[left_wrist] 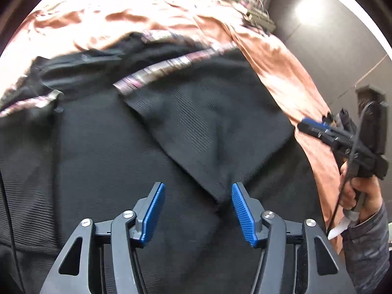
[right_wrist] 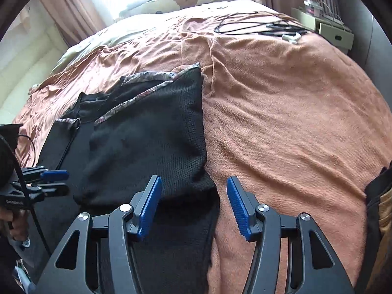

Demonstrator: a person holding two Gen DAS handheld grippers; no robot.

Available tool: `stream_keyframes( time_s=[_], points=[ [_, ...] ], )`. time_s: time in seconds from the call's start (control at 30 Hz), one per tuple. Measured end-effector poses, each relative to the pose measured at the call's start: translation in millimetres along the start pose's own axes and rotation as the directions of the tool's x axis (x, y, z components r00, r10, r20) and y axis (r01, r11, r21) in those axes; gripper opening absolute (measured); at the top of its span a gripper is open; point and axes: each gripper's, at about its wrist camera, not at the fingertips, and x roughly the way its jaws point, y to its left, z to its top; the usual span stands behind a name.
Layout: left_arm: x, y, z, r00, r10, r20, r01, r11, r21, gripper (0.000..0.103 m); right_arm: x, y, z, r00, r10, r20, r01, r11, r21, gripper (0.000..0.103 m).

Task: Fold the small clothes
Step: 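Move both open tools to the long side edge of the shirt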

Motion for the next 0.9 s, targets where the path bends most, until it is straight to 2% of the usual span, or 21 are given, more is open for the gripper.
stream_keyframes(
  time_s=[0.03,0.1,0.17,0.2,0.27,0.37,0.5,0.6,0.67,0.7,0.9],
  points=[
    [-6,8,2,1.0,0.003,0.01,-0.002,1.0,-0.014,0.059,3,1,1,1.0,0.007,-0.001,-0.007,1.0,0.007,0.053],
    [-15,23,6,0.999,0.023,0.027,-0.022,0.999,-0.036,0.059,11,0,2,1.0,0.009,-0.005,-0.009,1.0,0.007,0.042],
    [-23,37,9,0.997,0.064,0.042,-0.062,0.997,-0.046,0.059,20,0,2,0.999,-0.022,-0.024,0.023,1.0,0.006,0.02],
    [-26,45,9,0.995,0.083,0.047,-0.081,0.995,-0.05,0.059,23,-1,1,0.999,-0.04,-0.03,0.04,0.999,0.006,0.014],
    [-33,61,8,0.991,0.12,0.06,-0.116,0.991,-0.063,0.059,25,-5,-2,0.998,-0.043,-0.041,0.044,0.999,0.023,0.011],
    [-38,84,9,0.983,0.173,0.067,-0.168,0.982,-0.085,0.059,28,-4,-5,0.998,-0.035,-0.061,0.037,0.999,0.039,0.011],
    [-51,112,-1,0.978,0.2,0.068,-0.19,0.974,-0.123,0.059,23,2,-4,0.996,-0.046,-0.08,0.049,0.998,0.033,0.012],
    [-63,126,-11,0.975,0.213,0.07,-0.202,0.969,-0.14,0.059,11,0,-6,0.997,-0.008,-0.076,0.013,0.998,0.065,0.023],
    [-72,133,-20,0.974,0.218,0.068,-0.206,0.967,-0.148,0.059,1,1,-10,0.998,-0.001,-0.067,0.006,0.998,0.067,0.046],
    [-77,136,-24,0.973,0.223,0.068,-0.21,0.966,-0.152,0.059,-4,2,-12,0.998,0.002,-0.062,0.002,0.998,0.067,0.05],
    [-111,151,-55,0.968,0.237,0.086,-0.218,0.959,-0.181,0.062,-33,7,-29,0.999,0.018,-0.045,-0.014,0.997,0.081,0.053]
  ],
)
